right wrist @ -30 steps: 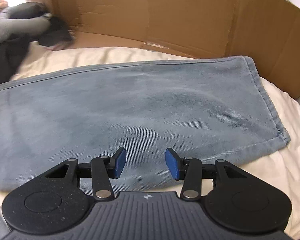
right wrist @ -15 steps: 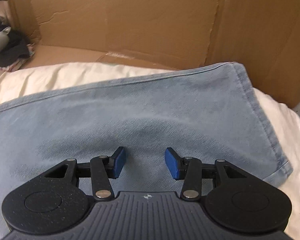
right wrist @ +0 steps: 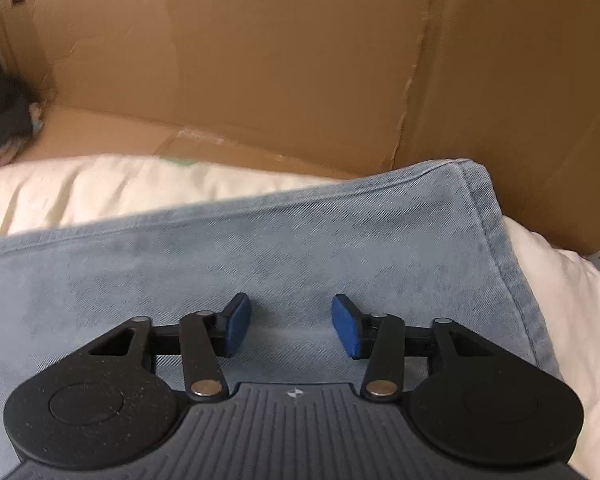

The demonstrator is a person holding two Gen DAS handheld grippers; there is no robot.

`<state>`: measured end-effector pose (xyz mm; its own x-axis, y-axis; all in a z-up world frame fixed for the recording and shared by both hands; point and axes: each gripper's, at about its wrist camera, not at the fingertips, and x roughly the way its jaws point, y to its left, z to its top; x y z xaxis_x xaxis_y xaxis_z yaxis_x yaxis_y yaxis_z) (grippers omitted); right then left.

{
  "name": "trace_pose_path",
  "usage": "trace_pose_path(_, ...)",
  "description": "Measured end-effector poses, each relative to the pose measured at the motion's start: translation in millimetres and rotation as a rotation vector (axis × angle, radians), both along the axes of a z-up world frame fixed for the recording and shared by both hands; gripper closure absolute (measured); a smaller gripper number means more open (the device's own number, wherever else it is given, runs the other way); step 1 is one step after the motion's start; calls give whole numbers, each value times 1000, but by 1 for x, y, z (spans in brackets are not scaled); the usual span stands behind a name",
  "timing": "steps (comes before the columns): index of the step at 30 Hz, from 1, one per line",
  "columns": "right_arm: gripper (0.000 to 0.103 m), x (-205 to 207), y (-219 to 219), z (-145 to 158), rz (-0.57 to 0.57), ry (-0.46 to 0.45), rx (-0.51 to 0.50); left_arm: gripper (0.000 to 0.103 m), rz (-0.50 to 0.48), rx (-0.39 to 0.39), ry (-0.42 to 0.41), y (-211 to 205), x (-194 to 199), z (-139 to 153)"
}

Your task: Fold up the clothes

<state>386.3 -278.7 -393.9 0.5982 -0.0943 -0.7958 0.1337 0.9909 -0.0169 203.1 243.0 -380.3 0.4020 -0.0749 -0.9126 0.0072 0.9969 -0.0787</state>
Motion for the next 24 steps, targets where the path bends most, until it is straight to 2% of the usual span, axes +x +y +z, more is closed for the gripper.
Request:
trace_pose_path(5, 33, 26, -11, -6, -36, -17, -16, 35, -14, 9, -8, 0, -2, -1)
trace_pose_path(12, 33, 63, -24, -9, -73, -13, -34, 35, 17, -4, -22, 11, 1, 9)
trace_pose_path(17, 32, 71, -30, -5, -48, 13, -22, 35, 44, 6, -37, 28, -1, 24)
trace_pose_path(19, 38, 72, -29, 0, -66, 32, -21, 36, 45, 10, -41, 34, -5, 30)
trace_pose_path(20, 51, 71, -27, 3, -71, 37, -21, 36, 45, 10, -41, 37, -8, 33)
trace_pose_path(21, 54, 68, -24, 7, -63, 37, -21, 37, 44, 7, -39, 39, -11, 35)
trace_pose_path(24, 54, 51, -14, 19, -13, 16, -2, 39, 36, -12, -22, 43, -22, 37)
